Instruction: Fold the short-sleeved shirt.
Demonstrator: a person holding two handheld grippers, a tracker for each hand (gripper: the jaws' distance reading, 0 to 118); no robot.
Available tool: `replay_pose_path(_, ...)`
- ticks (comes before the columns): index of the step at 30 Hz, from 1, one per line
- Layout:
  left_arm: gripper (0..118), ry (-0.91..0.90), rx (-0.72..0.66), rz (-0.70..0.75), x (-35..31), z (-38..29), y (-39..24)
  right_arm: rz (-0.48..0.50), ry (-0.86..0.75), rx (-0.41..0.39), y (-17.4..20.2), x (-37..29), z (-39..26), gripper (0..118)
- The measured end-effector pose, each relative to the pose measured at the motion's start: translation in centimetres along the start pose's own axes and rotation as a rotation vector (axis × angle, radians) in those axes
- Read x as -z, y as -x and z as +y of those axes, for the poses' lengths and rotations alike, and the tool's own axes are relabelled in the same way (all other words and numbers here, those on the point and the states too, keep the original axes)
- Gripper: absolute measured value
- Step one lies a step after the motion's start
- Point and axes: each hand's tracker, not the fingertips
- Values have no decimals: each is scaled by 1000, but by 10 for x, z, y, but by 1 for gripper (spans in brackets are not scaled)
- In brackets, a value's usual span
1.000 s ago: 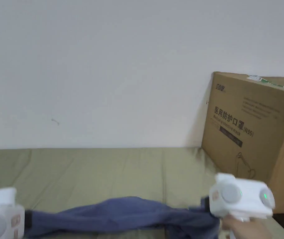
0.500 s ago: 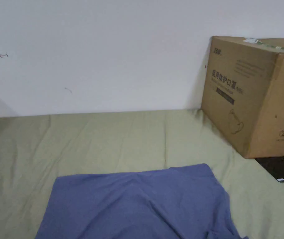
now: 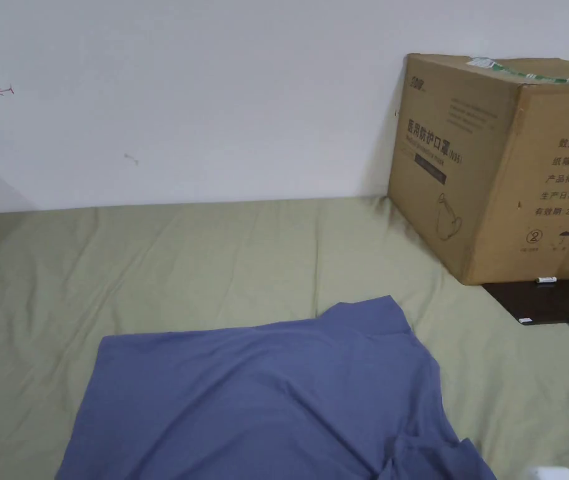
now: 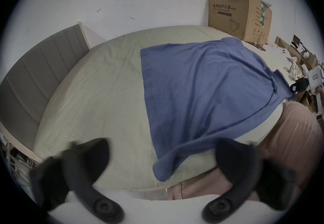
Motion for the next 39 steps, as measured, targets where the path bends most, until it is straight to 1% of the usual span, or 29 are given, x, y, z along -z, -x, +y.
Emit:
replay_pose_path(1,113,-68,-3,-4,-14,6,2,3,-19,11,-1,-9,3,118)
replay_pose_path(3,114,-123,-26,-21,-33,25,1,22,-159,24,5,-39,10,118)
replay_pose_path(6,114,-280,-88,-36,-75,53,-7,81,-369,-11,30,-92,15,118)
replay_pose_path(8,114,-409,-133,-17,-104,65,-21,136,-538,-44,54,-125,12,117)
replay_pose_path(9,114,-506,-158,20,-118,69,-31,151,-615,-78,71,-141,9,117)
replay_pose_path(10,111,-618,-185,64,-132,69,-40,141,-734,-96,87,-153,2,116)
replay_pose_path(11,96,-735,-203,103,-145,67,-50,126,-850,-105,101,-163,-5,108)
replay_pose_path(12,72,-815,-219,143,-153,63,-59,120,-936,-103,113,-171,-11,92)
replay_pose_path(13,39,-878,-235,190,-161,63,-68,105,-1001,-85,126,-175,-14,56)
replay_pose_path(14,0,-899,-245,219,-166,64,-74,52,-1030,-64,137,-178,-14,1)
replay_pose_path(15,1,-915,-250,253,-171,65,-77,12,-1035,-46,145,-180,-14,0)
replay_pose_path(16,1,-935,-261,232,-175,66,-77,67,-1034,-46,148,-183,-12,0)
replay_pose_path(17,1,-919,-240,200,-178,68,-75,184,-1006,-81,146,-184,-5,0)
replay_pose_path(18,1,-896,-209,197,-182,73,-70,218,-976,-109,148,-186,0,0)
replay_pose_path(20,1,-769,-161,217,-179,82,-57,132,-966,-149,154,-187,3,0)
replay_pose_path(21,1,-652,-139,204,-172,89,-45,121,-966,-160,151,-186,5,0)
replay_pose_path(23,1,-270,-116,197,-147,101,-25,134,-955,-167,149,-183,4,0)
replay_pose_path(24,1,-96,-116,150,-125,99,-12,141,-934,-168,149,-179,4,0)
replay_pose_path(25,2,-1,-125,68,-108,90,-1,143,-905,-165,148,-174,5,0)
replay_pose_path(26,12,24,-140,15,-94,79,5,143,-880,-160,147,-170,4,0)
replay_pose_path(27,38,34,-159,19,-80,68,10,148,-859,-154,147,-167,3,0)
replay_pose_path(29,118,108,-149,62,-49,47,13,162,-821,-144,144,-160,3,0)
replay_pose_path(31,110,229,-119,46,-21,29,15,164,-799,-140,142,-157,2,0)
replay_pose_path(32,110,203,-131,9,-14,22,10,162,-790,-138,141,-156,2,0)
replay_pose_path(33,111,245,-106,48,-2,19,11,158,-779,-138,138,-153,3,0)
replay_pose_path(35,111,320,-112,59,20,12,10,146,-757,-137,136,-150,4,0)
replay_pose_path(36,110,316,-109,67,31,4,4,141,-747,-130,134,-148,5,0)
replay_pose_path(37,105,300,-113,75,38,1,4,140,-739,-118,131,-146,6,0)
replay_pose_path(39,42,228,-131,81,41,1,7,133,-728,-87,122,-144,8,0)
